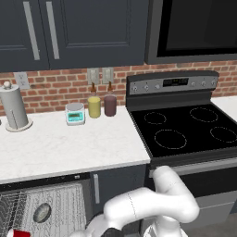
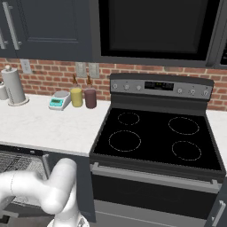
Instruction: Pick up the cup and bowl from the counter, place them in the dishwasher, and close the dishwasher door.
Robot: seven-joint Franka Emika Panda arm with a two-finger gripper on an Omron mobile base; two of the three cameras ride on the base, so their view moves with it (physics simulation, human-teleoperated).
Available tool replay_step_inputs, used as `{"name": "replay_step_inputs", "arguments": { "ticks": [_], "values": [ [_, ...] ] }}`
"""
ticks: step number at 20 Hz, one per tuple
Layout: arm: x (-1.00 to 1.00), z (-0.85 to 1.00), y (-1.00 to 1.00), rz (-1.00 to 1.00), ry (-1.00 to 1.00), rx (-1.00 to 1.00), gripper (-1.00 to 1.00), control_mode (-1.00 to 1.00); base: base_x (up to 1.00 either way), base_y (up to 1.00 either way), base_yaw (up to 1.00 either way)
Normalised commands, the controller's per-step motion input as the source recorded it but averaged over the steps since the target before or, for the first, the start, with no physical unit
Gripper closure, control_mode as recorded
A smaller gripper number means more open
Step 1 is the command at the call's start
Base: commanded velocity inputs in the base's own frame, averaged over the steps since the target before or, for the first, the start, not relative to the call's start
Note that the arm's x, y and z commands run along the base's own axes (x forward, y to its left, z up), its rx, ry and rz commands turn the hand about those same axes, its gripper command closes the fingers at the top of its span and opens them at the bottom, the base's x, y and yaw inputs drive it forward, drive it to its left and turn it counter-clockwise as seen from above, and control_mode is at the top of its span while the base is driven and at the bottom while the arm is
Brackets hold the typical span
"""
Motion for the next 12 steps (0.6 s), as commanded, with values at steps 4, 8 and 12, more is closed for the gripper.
{"name": "replay_step_inputs", "arguments": {
  "ticks": [4, 8, 12],
  "values": [
    [0.93, 0.03, -0.53, -0.08, 0.0, 0.01, -1.0, -1.0, 0.0, 0.0, 0.0],
    [1.0, 0.0, -0.61, -0.08, 0.0, 0.02, -1.0, -1.0, 0.0, 0.0, 0.0],
    [1.0, 0.0, -0.65, -0.08, 0.0, 0.03, -1.0, -1.0, 0.0, 0.0, 0.0]
  ]
}}
